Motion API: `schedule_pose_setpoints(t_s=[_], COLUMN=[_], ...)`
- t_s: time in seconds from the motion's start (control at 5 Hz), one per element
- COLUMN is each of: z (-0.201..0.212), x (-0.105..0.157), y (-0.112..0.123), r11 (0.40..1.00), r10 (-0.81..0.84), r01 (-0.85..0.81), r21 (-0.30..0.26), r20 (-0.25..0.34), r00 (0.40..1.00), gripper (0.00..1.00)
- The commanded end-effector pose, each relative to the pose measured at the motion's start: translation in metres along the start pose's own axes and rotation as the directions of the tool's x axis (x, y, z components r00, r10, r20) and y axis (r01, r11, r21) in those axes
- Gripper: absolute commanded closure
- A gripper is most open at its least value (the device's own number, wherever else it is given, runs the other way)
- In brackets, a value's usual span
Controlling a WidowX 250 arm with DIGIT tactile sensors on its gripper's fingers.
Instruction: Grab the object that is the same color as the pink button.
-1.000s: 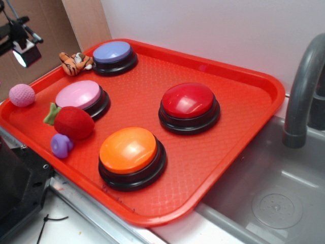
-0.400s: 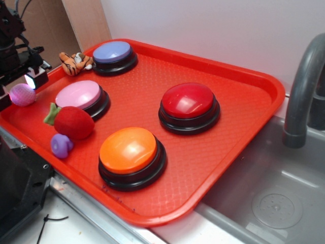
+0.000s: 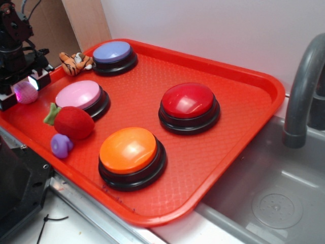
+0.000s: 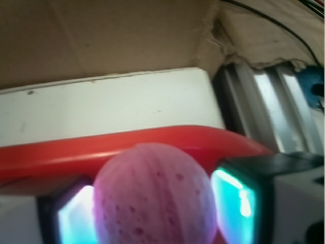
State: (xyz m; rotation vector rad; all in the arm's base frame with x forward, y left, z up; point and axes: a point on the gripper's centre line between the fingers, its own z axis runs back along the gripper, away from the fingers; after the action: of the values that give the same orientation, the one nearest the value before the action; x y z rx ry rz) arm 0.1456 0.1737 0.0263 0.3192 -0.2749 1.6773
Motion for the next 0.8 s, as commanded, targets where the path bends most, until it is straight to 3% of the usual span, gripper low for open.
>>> schedule_pose_setpoints(t_s=[0.0,0.2,0.4,0.6], z=[0.02,0.049,0.082,0.117], x=[0.0,-0.009,-0.025,-0.048], y=[0.005,-0.003,-0.013,-0.025], r11=[0.994,0.944,0.833,0.671], r10=[-0.089,-0.315,-0.537,-0.729], r01=[0.088,0.305,0.509,0.684], r21=[-0.064,-0.128,-0.218,-0.287], r20=[-0.008,-0.068,-0.098,-0.089], r00=[0.996,0.946,0.838,0.678], gripper=[1.0,1.0,1.0,1.0])
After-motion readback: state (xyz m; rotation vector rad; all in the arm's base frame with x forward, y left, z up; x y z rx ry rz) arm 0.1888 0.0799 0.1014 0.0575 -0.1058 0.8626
